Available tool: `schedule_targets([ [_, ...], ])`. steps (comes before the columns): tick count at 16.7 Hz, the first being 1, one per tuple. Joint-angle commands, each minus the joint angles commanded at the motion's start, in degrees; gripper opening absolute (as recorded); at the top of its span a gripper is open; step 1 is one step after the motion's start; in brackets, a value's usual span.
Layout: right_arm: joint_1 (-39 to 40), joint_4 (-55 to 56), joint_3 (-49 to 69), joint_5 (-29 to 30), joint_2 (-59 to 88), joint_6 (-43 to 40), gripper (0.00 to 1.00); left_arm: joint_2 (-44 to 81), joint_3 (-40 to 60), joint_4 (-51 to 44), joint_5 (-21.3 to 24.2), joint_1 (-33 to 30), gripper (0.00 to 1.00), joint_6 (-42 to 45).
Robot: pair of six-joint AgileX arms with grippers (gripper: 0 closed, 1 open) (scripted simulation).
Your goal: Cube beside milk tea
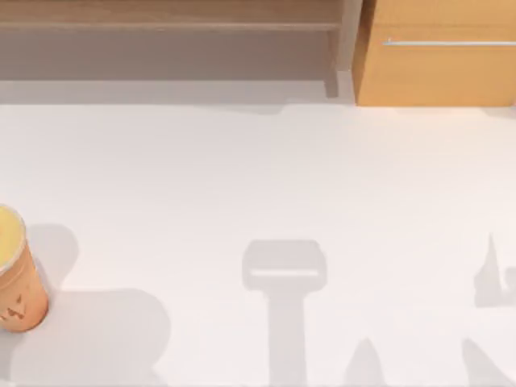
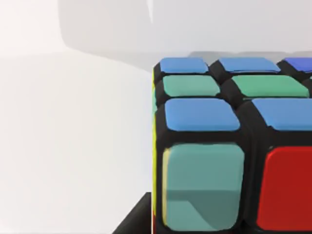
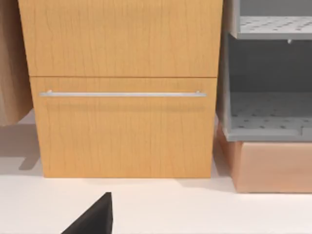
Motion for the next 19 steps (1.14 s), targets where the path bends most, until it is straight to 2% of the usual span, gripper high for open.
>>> schedule_targets([
  [13, 0.0, 0.0, 0.0, 0.0, 0.0, 0.0, 1.0, 0.0, 0.0, 0.0, 0.0, 0.0, 0.98, 0.0],
  [19, 0.0, 0.0, 0.0, 0.0, 0.0, 0.0, 1.0, 0.0, 0.0, 0.0, 0.0, 0.0, 1.0, 0.0],
])
